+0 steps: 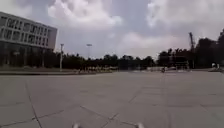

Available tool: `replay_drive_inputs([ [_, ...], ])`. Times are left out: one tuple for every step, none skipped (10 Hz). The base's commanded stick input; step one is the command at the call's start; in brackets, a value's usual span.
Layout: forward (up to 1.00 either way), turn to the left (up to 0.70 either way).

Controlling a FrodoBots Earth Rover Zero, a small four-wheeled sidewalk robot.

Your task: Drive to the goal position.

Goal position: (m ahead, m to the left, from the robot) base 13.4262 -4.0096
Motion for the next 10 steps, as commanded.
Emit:
replay_drive_inputs([
  [0.60, 0.00],
  [0.60, 0.00],
  [0.60, 0.00],
  [0.60, 0.00],
  [0.60, 0.00],
  [0.60, 0.00],
  [0.60, 0.00],
  [0.60, 0.00],
  [0.60, 0.00],
  [0.60, 0.00],
])
